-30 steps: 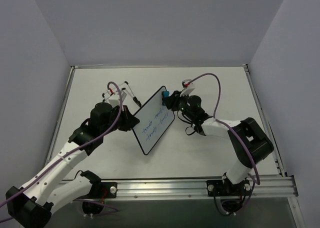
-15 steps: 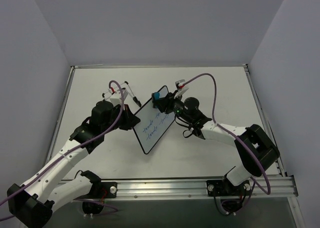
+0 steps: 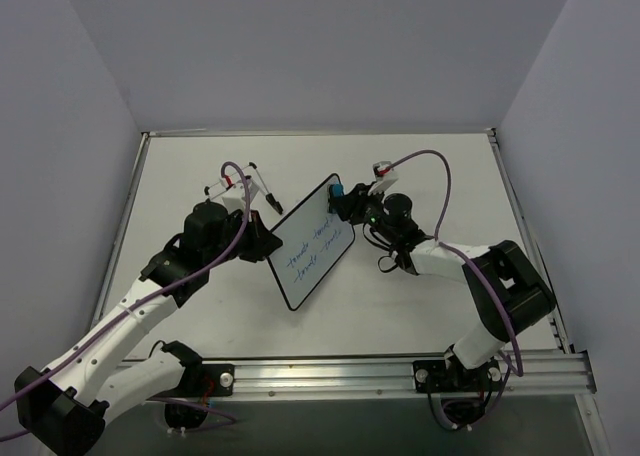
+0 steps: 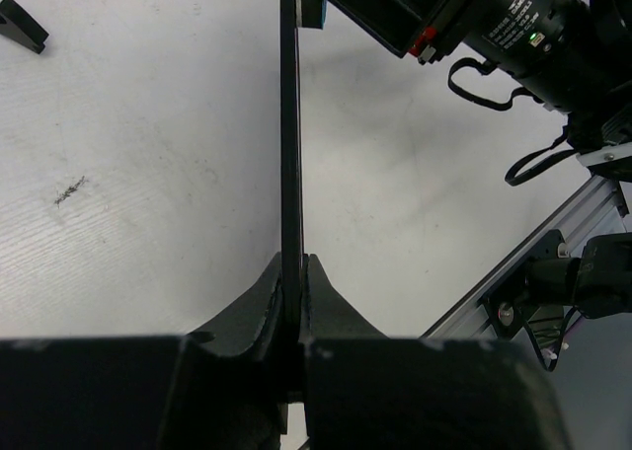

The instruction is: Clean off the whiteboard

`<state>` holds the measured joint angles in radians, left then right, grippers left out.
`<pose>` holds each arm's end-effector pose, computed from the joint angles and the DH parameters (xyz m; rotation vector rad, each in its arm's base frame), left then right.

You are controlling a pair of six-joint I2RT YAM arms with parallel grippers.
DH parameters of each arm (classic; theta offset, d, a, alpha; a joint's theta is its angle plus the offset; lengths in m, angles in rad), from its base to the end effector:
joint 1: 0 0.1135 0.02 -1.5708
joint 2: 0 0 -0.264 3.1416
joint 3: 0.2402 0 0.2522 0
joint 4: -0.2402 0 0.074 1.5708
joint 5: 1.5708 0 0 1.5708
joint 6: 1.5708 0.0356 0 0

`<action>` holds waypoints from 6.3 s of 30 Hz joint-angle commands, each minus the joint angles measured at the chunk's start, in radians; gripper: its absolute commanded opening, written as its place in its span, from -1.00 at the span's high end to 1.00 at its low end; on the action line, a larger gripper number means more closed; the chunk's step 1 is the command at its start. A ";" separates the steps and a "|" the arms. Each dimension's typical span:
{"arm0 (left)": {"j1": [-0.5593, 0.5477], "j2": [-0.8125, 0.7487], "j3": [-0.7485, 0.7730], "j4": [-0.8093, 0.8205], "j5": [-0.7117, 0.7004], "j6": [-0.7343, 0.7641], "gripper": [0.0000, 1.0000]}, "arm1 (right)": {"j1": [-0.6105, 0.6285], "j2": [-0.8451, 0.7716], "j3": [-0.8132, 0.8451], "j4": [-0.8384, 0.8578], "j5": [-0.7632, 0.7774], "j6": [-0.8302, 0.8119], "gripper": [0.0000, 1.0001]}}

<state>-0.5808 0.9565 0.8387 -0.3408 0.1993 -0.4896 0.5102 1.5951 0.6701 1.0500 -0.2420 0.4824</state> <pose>0.1765 -0.1243 0.3118 0.2293 2.1210 -0.8581 0.2833 0.1683 0.2314 -0.2294 1.5091 0.9779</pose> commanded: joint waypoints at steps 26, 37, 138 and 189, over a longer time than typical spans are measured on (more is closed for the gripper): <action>-0.034 0.024 0.049 -0.009 0.158 -0.017 0.95 | 0.157 -0.083 -0.207 0.150 0.198 0.041 1.00; -0.033 0.041 0.042 0.002 0.157 -0.021 0.95 | 0.013 0.075 -0.152 0.159 0.032 0.062 1.00; -0.033 0.070 0.000 0.117 0.138 -0.106 0.95 | 0.378 0.052 -0.385 0.367 0.354 0.232 1.00; -0.033 0.087 -0.012 0.143 0.153 -0.129 0.95 | 0.309 -0.024 -0.291 0.291 0.463 0.373 1.00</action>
<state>-0.5858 1.0611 0.8131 -0.2134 0.2066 -0.5735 0.8410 1.5478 0.4095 1.3235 0.2794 0.8127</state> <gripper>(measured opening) 0.091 0.280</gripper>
